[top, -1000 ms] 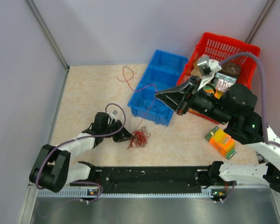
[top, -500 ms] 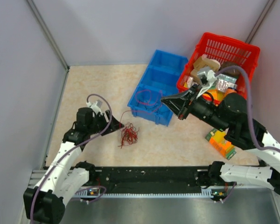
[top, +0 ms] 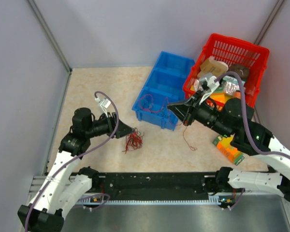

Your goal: Untangle the cables

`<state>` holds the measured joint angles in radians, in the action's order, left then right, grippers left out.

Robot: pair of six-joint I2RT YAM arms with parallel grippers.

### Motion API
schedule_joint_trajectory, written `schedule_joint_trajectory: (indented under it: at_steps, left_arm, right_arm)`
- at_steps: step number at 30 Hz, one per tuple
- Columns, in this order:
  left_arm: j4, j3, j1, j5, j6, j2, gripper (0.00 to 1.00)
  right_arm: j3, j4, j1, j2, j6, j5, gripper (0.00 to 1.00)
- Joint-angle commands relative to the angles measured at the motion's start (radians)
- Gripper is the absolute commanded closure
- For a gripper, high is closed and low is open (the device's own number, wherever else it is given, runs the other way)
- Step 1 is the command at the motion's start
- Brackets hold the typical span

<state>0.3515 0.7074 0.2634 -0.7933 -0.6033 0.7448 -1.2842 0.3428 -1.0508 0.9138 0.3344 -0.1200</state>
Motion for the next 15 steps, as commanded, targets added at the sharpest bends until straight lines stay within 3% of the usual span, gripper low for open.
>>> schedule_joint_trajectory:
  at_steps: [1, 5, 10, 15]
  left_arm:
    - [0.000, 0.055, 0.020, 0.032, 0.034, -0.007, 0.35]
    - [0.063, 0.027, 0.020, 0.094, 0.042, 0.054, 0.37]
    - [-0.016, -0.020, 0.048, 0.086, -0.013, 0.080, 0.34]
    - [-0.017, -0.029, 0.089, 0.121, -0.030, 0.096, 0.34]
  right_arm:
    - [0.006, 0.016, 0.005, -0.085, -0.034, -0.098, 1.00]
    - [0.117, 0.027, 0.005, -0.128, 0.014, -0.113, 1.00]
    - [0.293, 0.033, 0.005, -0.102, 0.133, -0.081, 1.00]
    - [0.488, 0.133, 0.005, -0.070, 0.261, -0.153, 1.00]
